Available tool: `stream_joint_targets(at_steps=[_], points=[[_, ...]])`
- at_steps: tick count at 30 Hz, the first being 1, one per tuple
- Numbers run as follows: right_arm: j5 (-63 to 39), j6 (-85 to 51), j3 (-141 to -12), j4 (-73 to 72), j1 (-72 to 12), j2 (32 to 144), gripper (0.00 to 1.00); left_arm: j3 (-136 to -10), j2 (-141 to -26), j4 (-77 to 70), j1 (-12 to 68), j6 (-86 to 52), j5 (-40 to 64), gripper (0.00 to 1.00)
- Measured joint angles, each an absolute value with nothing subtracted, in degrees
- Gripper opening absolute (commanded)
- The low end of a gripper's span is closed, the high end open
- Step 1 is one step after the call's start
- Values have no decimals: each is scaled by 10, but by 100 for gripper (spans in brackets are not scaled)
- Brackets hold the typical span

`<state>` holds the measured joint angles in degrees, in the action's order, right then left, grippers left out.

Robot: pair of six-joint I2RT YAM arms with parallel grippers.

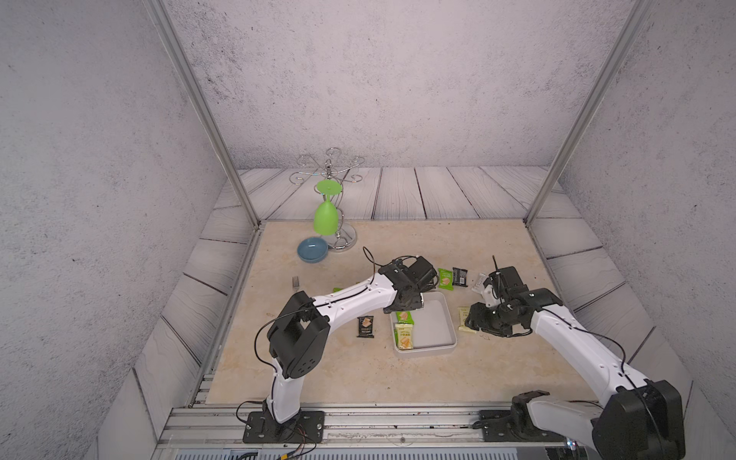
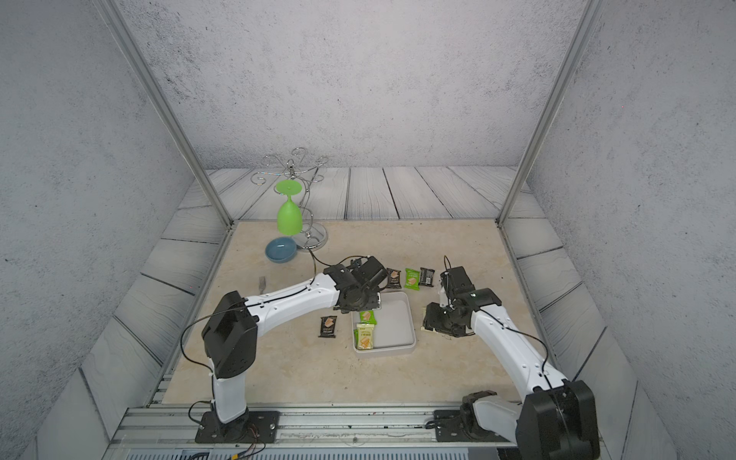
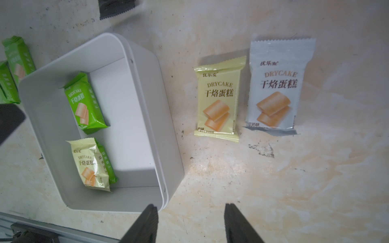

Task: Take the cookies out of the storage box
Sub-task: Pick up the cookie from the storage box.

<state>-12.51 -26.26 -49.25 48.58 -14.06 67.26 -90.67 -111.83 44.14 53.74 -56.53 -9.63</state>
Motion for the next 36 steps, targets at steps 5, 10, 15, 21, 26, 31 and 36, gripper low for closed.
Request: stream_joint_targets(at_steps=[5, 10, 15, 21, 26, 31, 36], points=[[-126, -262, -491, 486, -141, 671, 56, -931, -1155, 451, 545, -580, -99, 73], [-125, -261, -489, 485, -141, 671, 56, -952, -1186, 465, 544, -593, -101, 73], [-125, -258, -489, 485, -141, 672, 56, -959, -1204, 474, 544, -601, -102, 73], [-125, -254, -489, 484, -141, 674, 56, -980, -1235, 486, 544, -611, -103, 73], [-124, -252, -489, 481, -141, 682, 56, -992, -1253, 493, 544, -620, -102, 73], [-121, -252, -489, 480, -141, 689, 56, -1003, -1270, 495, 544, -622, -102, 72], [-119, -251, -489, 479, -141, 697, 56, -1010, -1278, 496, 541, -622, -96, 72]])
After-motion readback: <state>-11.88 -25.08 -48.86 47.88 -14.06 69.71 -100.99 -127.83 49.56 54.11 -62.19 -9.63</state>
